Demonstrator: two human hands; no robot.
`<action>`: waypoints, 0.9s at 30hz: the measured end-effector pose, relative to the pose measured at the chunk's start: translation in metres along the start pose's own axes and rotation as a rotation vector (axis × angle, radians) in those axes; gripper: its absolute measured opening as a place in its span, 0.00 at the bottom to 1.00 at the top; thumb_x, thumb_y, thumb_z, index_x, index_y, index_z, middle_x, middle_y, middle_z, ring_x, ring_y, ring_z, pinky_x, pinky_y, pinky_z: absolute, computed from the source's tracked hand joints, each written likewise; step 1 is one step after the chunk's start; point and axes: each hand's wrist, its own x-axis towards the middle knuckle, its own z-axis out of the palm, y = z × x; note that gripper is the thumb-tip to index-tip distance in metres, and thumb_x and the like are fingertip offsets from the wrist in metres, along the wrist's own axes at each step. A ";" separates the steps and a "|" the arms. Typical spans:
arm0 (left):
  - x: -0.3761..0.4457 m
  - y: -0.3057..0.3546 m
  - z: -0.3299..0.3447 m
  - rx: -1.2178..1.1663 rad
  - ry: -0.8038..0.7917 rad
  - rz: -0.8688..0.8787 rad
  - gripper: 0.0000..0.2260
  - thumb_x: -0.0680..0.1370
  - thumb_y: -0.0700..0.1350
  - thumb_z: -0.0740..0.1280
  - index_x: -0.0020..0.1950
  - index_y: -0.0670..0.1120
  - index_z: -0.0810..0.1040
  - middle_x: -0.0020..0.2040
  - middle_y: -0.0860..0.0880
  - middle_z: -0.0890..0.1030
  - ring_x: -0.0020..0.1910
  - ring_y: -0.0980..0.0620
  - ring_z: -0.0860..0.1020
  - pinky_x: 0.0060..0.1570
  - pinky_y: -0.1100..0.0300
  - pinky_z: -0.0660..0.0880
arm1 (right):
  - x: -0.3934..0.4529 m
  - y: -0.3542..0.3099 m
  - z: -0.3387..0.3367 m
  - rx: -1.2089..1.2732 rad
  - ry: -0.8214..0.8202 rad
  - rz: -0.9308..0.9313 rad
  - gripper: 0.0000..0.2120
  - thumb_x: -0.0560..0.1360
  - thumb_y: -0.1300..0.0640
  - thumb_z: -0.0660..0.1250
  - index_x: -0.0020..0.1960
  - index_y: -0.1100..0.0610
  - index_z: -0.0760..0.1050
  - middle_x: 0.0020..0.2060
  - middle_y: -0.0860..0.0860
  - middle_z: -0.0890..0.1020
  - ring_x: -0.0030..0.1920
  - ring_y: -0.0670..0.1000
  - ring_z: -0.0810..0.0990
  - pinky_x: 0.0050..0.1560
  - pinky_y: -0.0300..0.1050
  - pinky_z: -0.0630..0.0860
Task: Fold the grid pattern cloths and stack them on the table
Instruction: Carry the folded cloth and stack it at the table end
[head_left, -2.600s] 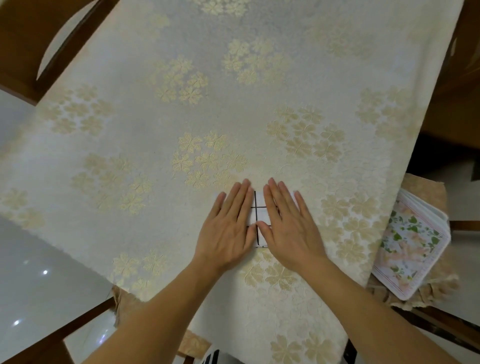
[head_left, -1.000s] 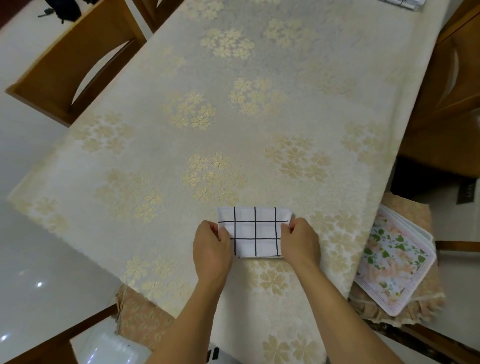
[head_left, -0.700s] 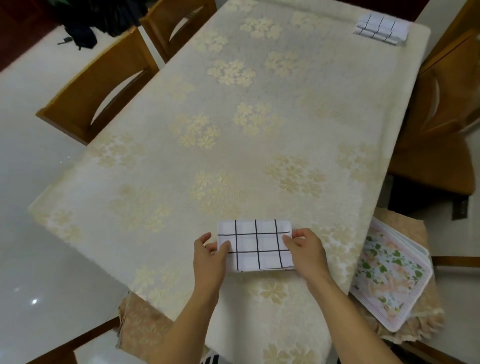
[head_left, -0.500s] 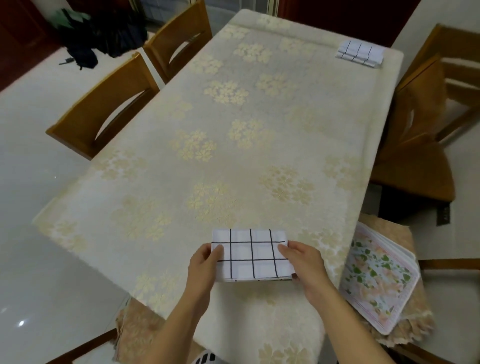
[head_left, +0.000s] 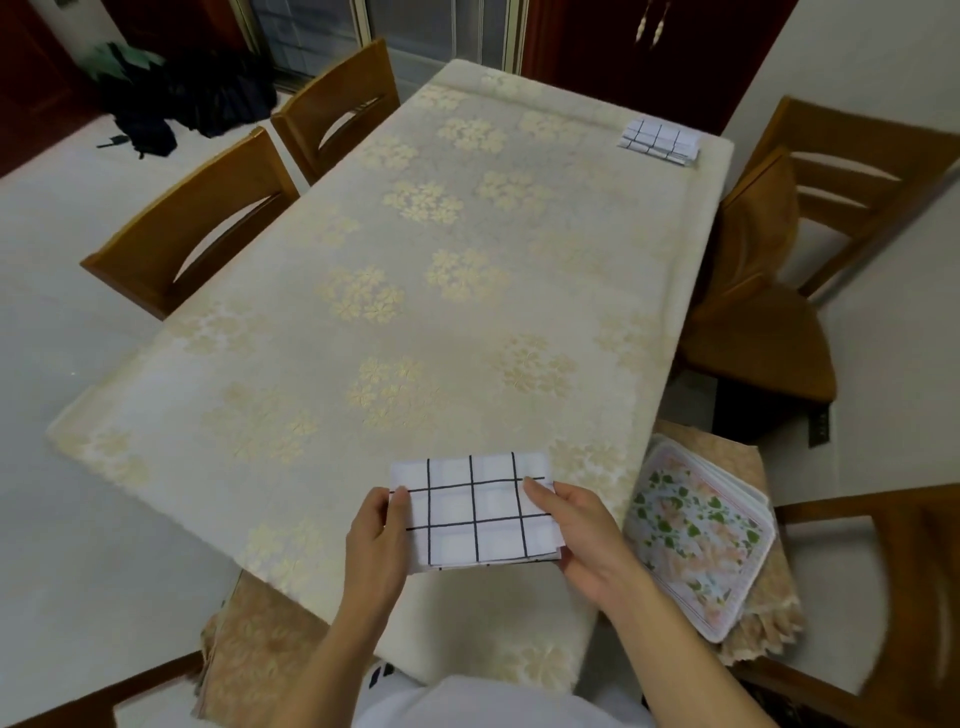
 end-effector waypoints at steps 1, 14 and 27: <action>-0.005 -0.002 0.002 -0.007 0.013 0.002 0.16 0.84 0.50 0.57 0.40 0.44 0.68 0.35 0.48 0.71 0.33 0.51 0.68 0.34 0.55 0.65 | -0.004 -0.002 -0.001 -0.074 0.006 -0.053 0.08 0.79 0.58 0.68 0.49 0.62 0.83 0.45 0.55 0.87 0.47 0.54 0.86 0.51 0.49 0.81; -0.124 -0.045 0.046 0.022 0.389 0.026 0.16 0.85 0.47 0.55 0.38 0.44 0.68 0.33 0.49 0.67 0.29 0.59 0.65 0.30 0.64 0.64 | -0.034 0.045 -0.052 -0.725 -0.054 -0.463 0.18 0.83 0.52 0.59 0.35 0.50 0.62 0.30 0.43 0.63 0.29 0.41 0.63 0.32 0.36 0.61; -0.226 -0.097 0.010 -0.043 0.690 -0.176 0.11 0.85 0.48 0.55 0.49 0.46 0.74 0.38 0.50 0.77 0.36 0.57 0.76 0.29 0.70 0.70 | -0.073 0.101 -0.010 -0.897 -0.382 -0.498 0.19 0.83 0.53 0.60 0.34 0.54 0.62 0.26 0.46 0.65 0.28 0.43 0.64 0.31 0.40 0.59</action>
